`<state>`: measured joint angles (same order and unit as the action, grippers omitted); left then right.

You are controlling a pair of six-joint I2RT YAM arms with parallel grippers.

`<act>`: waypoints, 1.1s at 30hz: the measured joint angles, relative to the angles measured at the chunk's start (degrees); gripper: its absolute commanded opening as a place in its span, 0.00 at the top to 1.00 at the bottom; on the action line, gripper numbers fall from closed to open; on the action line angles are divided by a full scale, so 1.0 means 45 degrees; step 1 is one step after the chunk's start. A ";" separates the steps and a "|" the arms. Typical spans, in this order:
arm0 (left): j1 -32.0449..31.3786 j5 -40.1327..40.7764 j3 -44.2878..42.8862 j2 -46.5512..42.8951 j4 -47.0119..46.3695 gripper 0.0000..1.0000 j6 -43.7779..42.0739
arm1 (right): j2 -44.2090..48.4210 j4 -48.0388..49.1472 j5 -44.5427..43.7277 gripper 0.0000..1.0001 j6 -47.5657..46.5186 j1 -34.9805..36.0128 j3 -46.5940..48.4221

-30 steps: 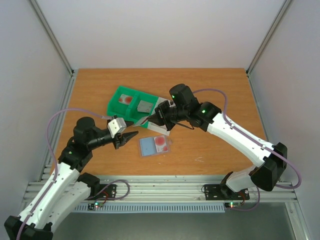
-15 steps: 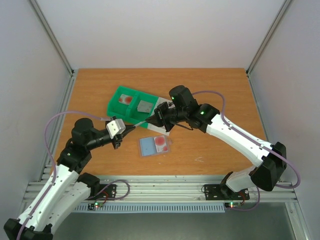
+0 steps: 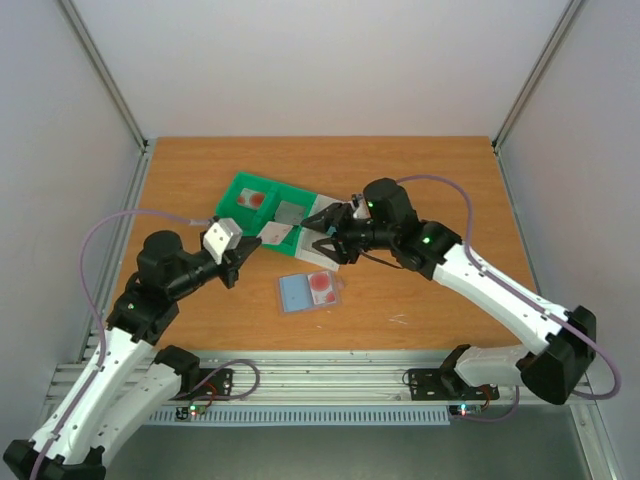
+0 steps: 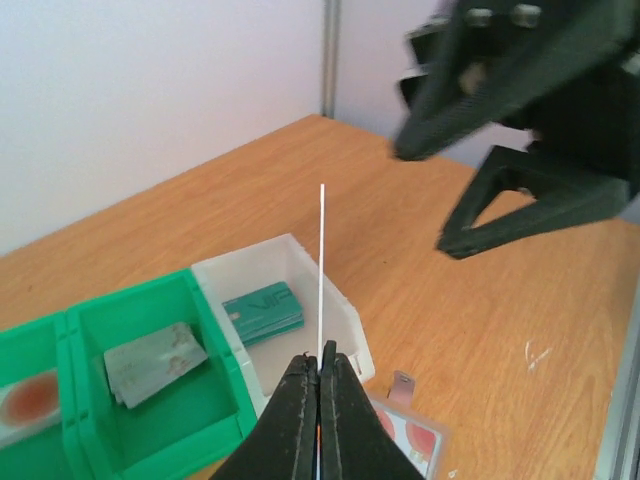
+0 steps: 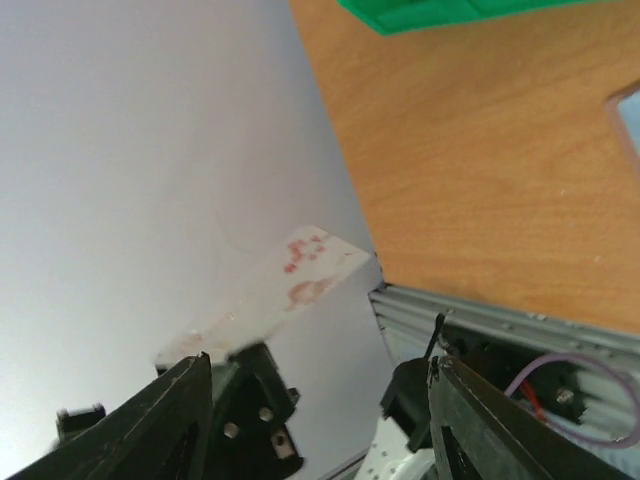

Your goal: Take the credit cards out of the card holder

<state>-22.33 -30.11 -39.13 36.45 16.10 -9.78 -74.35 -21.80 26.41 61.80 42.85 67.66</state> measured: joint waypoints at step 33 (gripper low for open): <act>0.1117 0.3269 -0.6489 1.1706 0.2560 1.00 0.8276 | 0.1341 -0.4843 -0.3453 0.04 -0.9724 -0.0457 -0.0631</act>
<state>-17.30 -15.40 -68.34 89.12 27.62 27.46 -68.31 -43.59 10.87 18.04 40.80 64.82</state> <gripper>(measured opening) 0.014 0.955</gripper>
